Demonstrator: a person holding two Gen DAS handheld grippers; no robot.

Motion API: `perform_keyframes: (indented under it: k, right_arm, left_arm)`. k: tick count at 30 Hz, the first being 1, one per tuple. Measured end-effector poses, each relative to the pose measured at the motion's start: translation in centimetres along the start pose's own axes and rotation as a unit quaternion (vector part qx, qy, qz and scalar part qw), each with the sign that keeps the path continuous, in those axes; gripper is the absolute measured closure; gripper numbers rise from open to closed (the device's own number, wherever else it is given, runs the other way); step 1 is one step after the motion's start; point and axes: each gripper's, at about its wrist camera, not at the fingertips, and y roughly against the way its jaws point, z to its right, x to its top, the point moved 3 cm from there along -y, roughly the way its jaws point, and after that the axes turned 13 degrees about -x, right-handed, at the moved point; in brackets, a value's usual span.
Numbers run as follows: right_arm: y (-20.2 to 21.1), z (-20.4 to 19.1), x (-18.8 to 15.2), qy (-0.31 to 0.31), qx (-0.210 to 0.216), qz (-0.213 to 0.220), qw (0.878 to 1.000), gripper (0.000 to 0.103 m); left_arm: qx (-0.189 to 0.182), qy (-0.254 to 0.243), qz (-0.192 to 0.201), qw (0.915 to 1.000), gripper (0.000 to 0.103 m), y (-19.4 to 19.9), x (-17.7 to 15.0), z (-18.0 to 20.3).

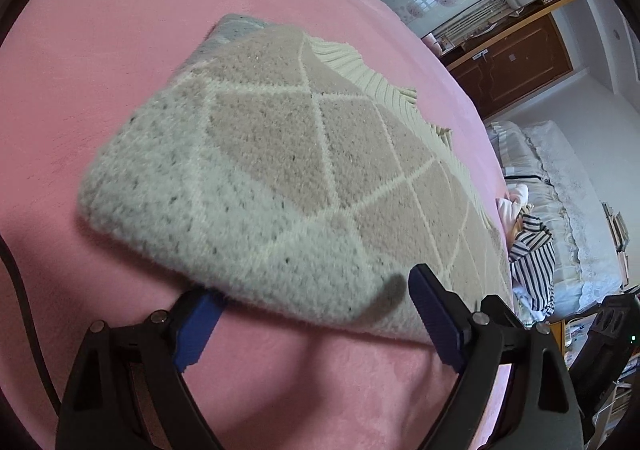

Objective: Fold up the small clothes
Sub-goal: 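Move the left tool to the sweater's side edge and grasp it, then lift the grasped side with the left tool and fold it over the sweater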

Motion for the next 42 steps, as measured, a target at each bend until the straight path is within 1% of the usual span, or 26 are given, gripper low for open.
perform_keyframes:
  k: [4,7,9,12,14,15,16,17,18,19,20,22,26,30,34,37,39,42]
  right_arm:
    - [-0.4,-1.3,0.4,0.015,-0.001,0.011,1.000,0.095]
    - [-0.7,-2.1,0.6,0.023,-0.004,0.019,1.000,0.098]
    - [-1.0,-2.5,0.7,0.025,-0.007,0.021,0.999,0.100]
    - [-1.5,-2.9,0.9,0.027,-0.011,0.023,0.999,0.101]
    - [-1.7,-3.2,1.1,0.029,-0.013,0.026,0.999,0.102]
    - [-1.8,-3.3,1.1,0.029,-0.014,0.027,0.999,0.102]
    - [-1.8,-3.4,1.2,0.027,-0.013,0.029,0.999,0.102]
    - [-1.8,-3.5,1.3,0.024,-0.009,0.028,0.999,0.102]
    - [-1.8,-3.6,1.4,0.023,-0.007,0.029,0.999,0.102]
    - [-1.9,-3.7,1.5,0.021,-0.007,0.030,0.999,0.102]
    - [-2.1,-3.8,1.7,0.020,-0.009,0.032,0.999,0.102]
    - [-2.4,-3.8,2.0,0.019,-0.015,0.035,0.999,0.103]
    - [-3.5,-3.9,3.7,0.002,-0.024,0.040,0.999,0.103]
    - [-5.3,-3.4,5.7,-0.019,-0.035,0.037,0.999,0.103]
    - [-7.8,-3.1,6.3,-0.029,-0.027,0.001,0.999,0.103]
    - [-8.6,-3.3,6.2,-0.017,-0.028,-0.008,0.999,0.103]
    - [-8.8,-3.2,6.1,-0.014,-0.023,-0.012,1.000,0.103]
    - [-9.2,-2.5,6.3,-0.032,0.005,-0.030,0.999,0.103]
  left_arm:
    - [-0.013,0.004,0.012,0.9998,0.012,-1.0,0.9,-0.3]
    - [-0.023,0.005,0.021,0.9995,0.010,-1.7,1.6,-0.3]
    - [-0.028,0.004,0.027,0.9992,0.010,-2.0,2.0,-0.4]
    - [-0.038,0.016,0.038,0.9984,0.010,-2.2,2.9,-0.7]
    - [-0.046,0.024,0.043,0.9977,0.012,-2.4,3.6,-0.8]
    - [-0.046,0.024,0.045,0.9976,0.018,-2.6,3.9,-0.7]
    - [-0.043,0.023,0.046,0.9978,0.029,-2.7,4.2,-0.6]
    - [-0.036,0.018,0.040,0.9984,0.035,-3.0,4.6,-0.6]
    - [-0.035,0.017,0.036,0.9986,0.047,-3.2,4.8,-0.6]
    - [-0.035,0.017,0.033,0.9987,0.054,-3.3,4.9,-0.8]
    - [-0.040,0.019,0.028,0.9986,0.057,-3.4,5.2,-0.8]
    - [-0.047,0.017,0.029,0.9983,0.066,-3.2,5.3,-0.7]
    - [-0.034,-0.012,0.028,0.9989,0.071,-3.3,5.4,0.7]
    - [-0.041,-0.029,0.036,0.9981,0.074,-2.6,5.7,2.1]
    - [-0.039,-0.068,0.045,0.9959,0.075,-1.8,5.9,4.0]
    - [-0.039,-0.109,0.051,0.9920,0.075,-1.5,6.0,5.9]
    - [-0.043,-0.125,0.053,0.9897,0.075,-1.3,6.0,7.0]
    - [-0.050,-0.153,0.057,0.9852,0.076,-1.3,6.0,8.9]
